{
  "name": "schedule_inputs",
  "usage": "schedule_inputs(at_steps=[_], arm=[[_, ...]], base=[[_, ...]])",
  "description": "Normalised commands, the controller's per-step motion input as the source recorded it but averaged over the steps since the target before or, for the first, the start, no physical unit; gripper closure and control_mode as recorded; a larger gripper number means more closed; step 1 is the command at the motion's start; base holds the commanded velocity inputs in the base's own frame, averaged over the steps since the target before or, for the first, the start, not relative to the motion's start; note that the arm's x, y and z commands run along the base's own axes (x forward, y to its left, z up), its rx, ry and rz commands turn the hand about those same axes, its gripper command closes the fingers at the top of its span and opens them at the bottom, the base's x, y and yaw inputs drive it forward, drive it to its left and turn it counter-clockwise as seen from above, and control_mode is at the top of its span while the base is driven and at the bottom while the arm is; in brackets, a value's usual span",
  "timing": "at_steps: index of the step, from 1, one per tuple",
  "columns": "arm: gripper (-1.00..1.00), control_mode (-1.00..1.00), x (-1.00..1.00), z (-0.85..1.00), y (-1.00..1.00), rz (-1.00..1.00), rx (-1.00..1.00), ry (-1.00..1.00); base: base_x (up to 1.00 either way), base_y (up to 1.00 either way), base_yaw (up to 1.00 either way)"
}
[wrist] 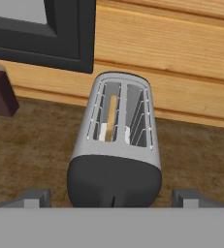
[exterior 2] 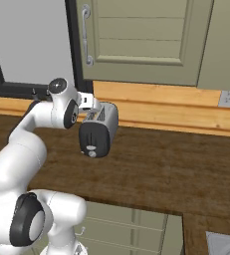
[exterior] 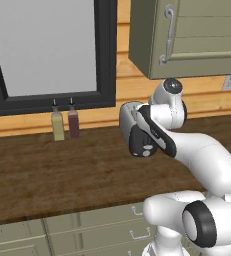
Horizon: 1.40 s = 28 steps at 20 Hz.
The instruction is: Start the toaster. Once the lever pops up, take the bread to the plate on the dining counter.
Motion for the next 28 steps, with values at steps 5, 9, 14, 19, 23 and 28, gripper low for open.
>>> schedule_inputs(at_steps=[5,9,14,19,23,28], arm=[[-1.00,-1.00,0.00,0.00,0.00,0.00,0.00,0.00],[-1.00,-1.00,0.00,0.00,0.00,0.00,0.00,0.00],[-1.00,-1.00,0.00,0.00,0.00,0.00,0.00,0.00],[-1.00,-1.00,0.00,0.00,0.00,0.00,0.00,0.00],[-1.00,-1.00,0.00,0.00,0.00,0.00,0.00,0.00],[-1.00,-1.00,0.00,0.00,0.00,0.00,0.00,0.00]], base=[[0.00,0.00,0.00],[0.00,0.00,0.00],[0.00,0.00,0.00],[0.00,0.00,0.00],[0.00,0.00,0.00],[0.00,0.00,0.00]])
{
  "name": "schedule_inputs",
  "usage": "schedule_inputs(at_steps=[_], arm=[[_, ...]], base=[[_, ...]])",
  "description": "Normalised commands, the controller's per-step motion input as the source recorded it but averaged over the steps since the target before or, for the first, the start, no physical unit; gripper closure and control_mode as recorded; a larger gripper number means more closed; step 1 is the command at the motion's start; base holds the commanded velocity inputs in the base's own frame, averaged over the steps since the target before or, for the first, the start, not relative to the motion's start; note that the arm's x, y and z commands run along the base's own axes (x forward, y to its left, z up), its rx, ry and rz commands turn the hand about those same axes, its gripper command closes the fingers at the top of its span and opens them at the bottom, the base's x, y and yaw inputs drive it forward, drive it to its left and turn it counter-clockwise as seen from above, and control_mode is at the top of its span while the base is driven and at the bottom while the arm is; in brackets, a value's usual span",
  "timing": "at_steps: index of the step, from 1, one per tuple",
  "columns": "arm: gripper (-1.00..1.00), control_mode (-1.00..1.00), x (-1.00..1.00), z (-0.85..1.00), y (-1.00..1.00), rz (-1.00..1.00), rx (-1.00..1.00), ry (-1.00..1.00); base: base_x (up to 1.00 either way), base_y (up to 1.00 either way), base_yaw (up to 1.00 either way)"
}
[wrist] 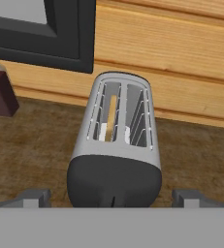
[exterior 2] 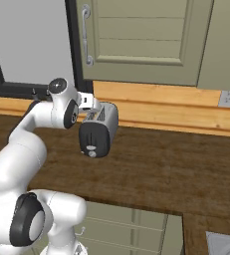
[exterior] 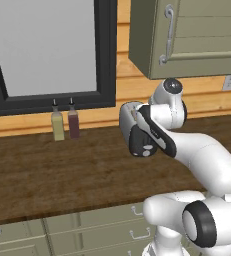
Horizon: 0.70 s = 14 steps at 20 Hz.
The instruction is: Start the toaster. Once the lever pops up, take the bread to the plate on the dining counter.
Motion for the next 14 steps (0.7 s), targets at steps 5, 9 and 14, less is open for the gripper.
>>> schedule_inputs(at_steps=[5,9,14], arm=[[-1.00,-1.00,0.00,0.16,0.00,0.00,0.01,-0.02],[-1.00,-1.00,0.00,0.33,0.00,0.00,0.04,0.00],[-1.00,-1.00,0.00,0.31,0.03,0.00,0.06,0.00]], base=[[0.00,0.00,0.00],[0.00,0.00,0.00],[0.00,0.00,0.00]])
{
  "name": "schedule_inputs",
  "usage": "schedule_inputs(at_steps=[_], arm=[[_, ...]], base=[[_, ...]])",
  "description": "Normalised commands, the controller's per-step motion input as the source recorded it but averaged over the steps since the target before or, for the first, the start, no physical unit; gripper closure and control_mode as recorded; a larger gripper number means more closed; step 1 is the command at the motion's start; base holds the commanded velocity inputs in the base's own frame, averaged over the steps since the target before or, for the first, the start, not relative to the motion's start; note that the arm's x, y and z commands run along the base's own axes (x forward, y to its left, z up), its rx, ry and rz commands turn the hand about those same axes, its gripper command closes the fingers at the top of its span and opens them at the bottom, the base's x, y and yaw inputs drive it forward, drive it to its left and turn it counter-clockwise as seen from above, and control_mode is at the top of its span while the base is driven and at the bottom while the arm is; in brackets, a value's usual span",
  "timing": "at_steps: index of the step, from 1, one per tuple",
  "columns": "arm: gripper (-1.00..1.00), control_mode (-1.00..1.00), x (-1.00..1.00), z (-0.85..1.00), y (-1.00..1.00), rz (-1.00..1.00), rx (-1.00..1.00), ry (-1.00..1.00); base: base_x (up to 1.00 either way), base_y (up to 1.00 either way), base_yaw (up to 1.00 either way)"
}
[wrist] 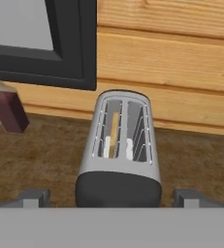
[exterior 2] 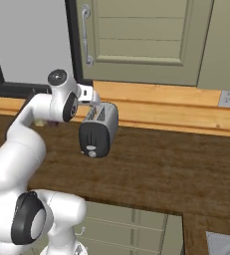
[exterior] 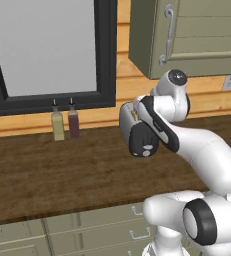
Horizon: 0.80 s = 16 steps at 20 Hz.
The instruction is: Start the toaster. Once the lever pops up, take the bread to the plate on the dining counter.
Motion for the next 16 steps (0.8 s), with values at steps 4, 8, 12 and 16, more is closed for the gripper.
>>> schedule_inputs(at_steps=[4,8,12,16], arm=[[-1.00,-1.00,-0.05,0.10,0.03,0.00,0.02,0.00],[-1.00,-1.00,-0.07,-0.04,0.00,0.00,0.00,-0.09],[-1.00,-1.00,0.00,0.00,0.00,0.00,0.00,-0.11],[-1.00,-1.00,0.00,0.00,0.00,0.00,0.00,-0.06]], base=[[0.00,0.00,0.00],[0.00,0.00,0.00],[0.00,0.00,0.00],[0.00,0.00,0.00]])
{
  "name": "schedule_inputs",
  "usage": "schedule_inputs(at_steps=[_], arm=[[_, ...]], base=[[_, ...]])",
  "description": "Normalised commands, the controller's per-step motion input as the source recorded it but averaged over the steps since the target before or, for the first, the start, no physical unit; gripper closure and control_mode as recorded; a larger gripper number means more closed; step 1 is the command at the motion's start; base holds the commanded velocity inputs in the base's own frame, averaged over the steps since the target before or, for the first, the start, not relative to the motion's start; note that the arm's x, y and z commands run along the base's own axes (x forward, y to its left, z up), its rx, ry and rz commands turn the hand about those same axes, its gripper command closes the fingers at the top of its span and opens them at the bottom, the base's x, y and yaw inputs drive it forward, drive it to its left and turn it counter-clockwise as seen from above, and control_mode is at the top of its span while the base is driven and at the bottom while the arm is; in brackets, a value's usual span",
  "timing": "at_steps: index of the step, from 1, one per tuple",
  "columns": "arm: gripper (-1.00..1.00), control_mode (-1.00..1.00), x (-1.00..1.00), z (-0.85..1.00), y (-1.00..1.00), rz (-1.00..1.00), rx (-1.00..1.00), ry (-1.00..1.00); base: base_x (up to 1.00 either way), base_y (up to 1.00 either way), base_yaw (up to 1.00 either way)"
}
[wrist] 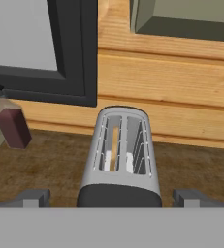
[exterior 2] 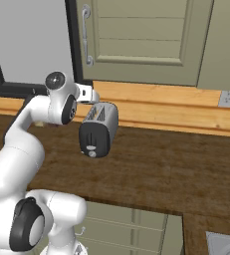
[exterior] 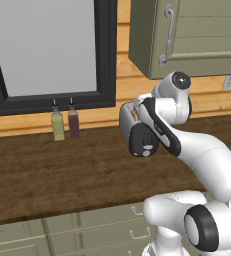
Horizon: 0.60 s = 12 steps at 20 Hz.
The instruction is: Start the toaster. Once the lever pops up, take the bread to the plate on the dining counter.
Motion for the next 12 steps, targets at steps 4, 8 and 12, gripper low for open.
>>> schedule_inputs(at_steps=[4,8,12], arm=[[-1.00,-1.00,0.00,0.00,0.00,0.00,0.00,-0.02],[-1.00,-1.00,0.00,0.00,0.00,0.00,0.00,0.00],[-1.00,-1.00,0.00,0.00,0.00,-0.01,0.00,0.00]], base=[[0.00,0.00,0.00],[0.00,0.00,0.00],[0.00,0.00,0.00]])
